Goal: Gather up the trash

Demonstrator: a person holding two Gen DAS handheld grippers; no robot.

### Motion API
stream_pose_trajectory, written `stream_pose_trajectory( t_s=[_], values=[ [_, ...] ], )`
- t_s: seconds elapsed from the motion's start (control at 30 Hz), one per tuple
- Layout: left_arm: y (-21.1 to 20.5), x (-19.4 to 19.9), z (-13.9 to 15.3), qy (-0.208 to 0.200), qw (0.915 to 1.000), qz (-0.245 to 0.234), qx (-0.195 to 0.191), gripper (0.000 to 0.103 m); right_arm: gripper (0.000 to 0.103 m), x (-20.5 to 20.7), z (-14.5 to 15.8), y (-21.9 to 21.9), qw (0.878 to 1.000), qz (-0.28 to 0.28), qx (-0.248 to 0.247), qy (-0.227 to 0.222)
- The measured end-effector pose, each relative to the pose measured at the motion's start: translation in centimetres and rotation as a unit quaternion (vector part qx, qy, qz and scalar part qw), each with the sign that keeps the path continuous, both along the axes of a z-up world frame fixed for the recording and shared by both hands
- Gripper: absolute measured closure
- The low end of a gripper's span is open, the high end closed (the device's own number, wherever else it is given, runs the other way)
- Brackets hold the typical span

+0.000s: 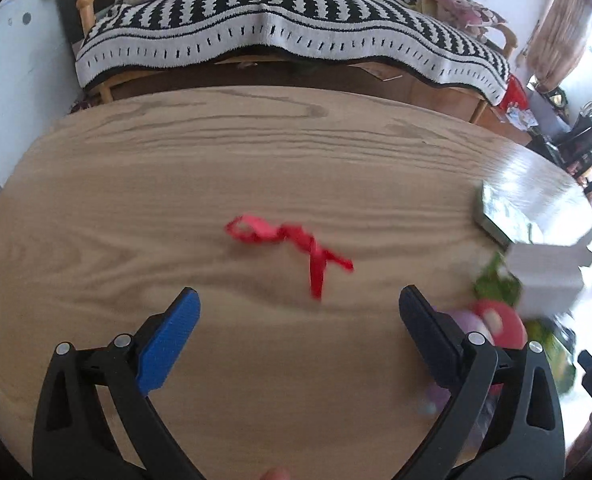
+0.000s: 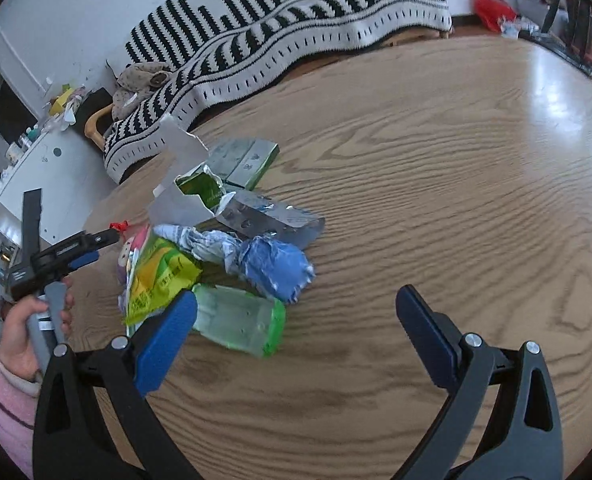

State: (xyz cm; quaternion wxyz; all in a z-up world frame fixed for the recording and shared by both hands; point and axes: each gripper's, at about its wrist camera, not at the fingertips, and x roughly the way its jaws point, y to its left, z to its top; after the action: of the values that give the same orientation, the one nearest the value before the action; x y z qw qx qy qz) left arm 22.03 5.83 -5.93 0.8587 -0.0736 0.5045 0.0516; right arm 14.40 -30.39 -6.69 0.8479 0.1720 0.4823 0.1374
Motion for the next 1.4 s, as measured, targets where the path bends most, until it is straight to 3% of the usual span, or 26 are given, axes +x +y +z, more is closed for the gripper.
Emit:
stream_pose_trajectory(
  t_s=[0.07,0.13,0.2,0.23,0.27,0.3,0.37,0.47,0.5,0.93,0.97,1.0,1.07,1.13,1.2,1.4],
  values=[
    [0.0,1.1,-0.6,0.003,0.9998,0.000,0.018,0.006,0.010,0.4,-0.3,0.7,1.000,0.006,-0.005,0.004],
    [0.2,1.6,-1.2,0.008,0.9997,-0.001,0.021,0.013,0.028,0.6,-0.4,1.4,1.000,0.011,-0.023,0.000],
    [0.3,1.6,-1.3,-0.005,0.9984,-0.001,0.056,0.035,0.057,0.6,-0.5,1.7,1.000,0.016,-0.026,0.002],
    [0.4,1.5,-1.2,-0.018,0.9982,-0.009,0.056,0.044,0.064,0.7,-0.7,1.8,1.000,0.017,-0.022,0.005],
    [0.6,1.4,-1.0,-0.024,0.9979,-0.012,0.059,0.073,0.070,0.6,-0.7,1.8,1.000,0.019,-0.021,0.005],
    [0.8,1.3,-0.9,-0.024,0.9979,-0.018,0.057,0.090,0.076,0.4,-0.7,1.8,1.000,0.022,-0.017,0.002],
    [1.2,1.1,-0.8,-0.021,0.9987,-0.029,0.037,0.091,0.085,0.2,-0.6,1.9,1.000,0.025,-0.016,0.000],
    [1.2,0.3,-0.5,-0.019,0.9989,-0.036,0.025,0.092,0.087,-0.6,-0.4,1.8,1.000,0.022,-0.012,-0.004],
    [1.2,-0.2,-0.2,-0.022,0.9990,-0.035,0.019,0.092,0.097,-1.0,-0.2,1.5,1.000,0.021,-0.008,-0.007],
    [-0.4,-6.9,5.2,-0.064,0.9972,-0.034,-0.014,0.092,0.099,-3.5,3.2,-0.6,0.999,0.009,-0.006,-0.037],
    [-0.5,-7.5,5.4,-0.065,0.9971,-0.035,-0.014,0.092,0.093,-3.3,3.2,-0.4,0.999,0.014,-0.014,-0.037],
    [-0.6,-7.9,5.5,-0.065,0.9971,-0.036,-0.014,0.092,0.074,-3.1,3.1,0.0,0.999,0.019,-0.029,-0.039],
    [-0.6,-8.7,5.6,-0.063,0.9973,-0.036,-0.014,0.092,0.053,-2.4,2.7,0.6,0.997,0.029,-0.056,-0.041],
    [-0.5,-9.2,5.8,-0.060,0.9975,-0.036,-0.013,0.092,0.057,-1.5,2.0,1.4,0.996,0.044,-0.065,-0.030],
    [-0.3,-9.8,6.0,-0.059,0.9976,-0.036,-0.010,0.092,0.070,-0.9,1.2,2.1,0.996,0.052,-0.074,-0.021],
    [0.2,-11.0,6.3,-0.055,0.9979,-0.035,-0.006,0.092,0.098,0.2,-0.6,3.4,0.994,0.066,-0.089,-0.007]
  ],
)
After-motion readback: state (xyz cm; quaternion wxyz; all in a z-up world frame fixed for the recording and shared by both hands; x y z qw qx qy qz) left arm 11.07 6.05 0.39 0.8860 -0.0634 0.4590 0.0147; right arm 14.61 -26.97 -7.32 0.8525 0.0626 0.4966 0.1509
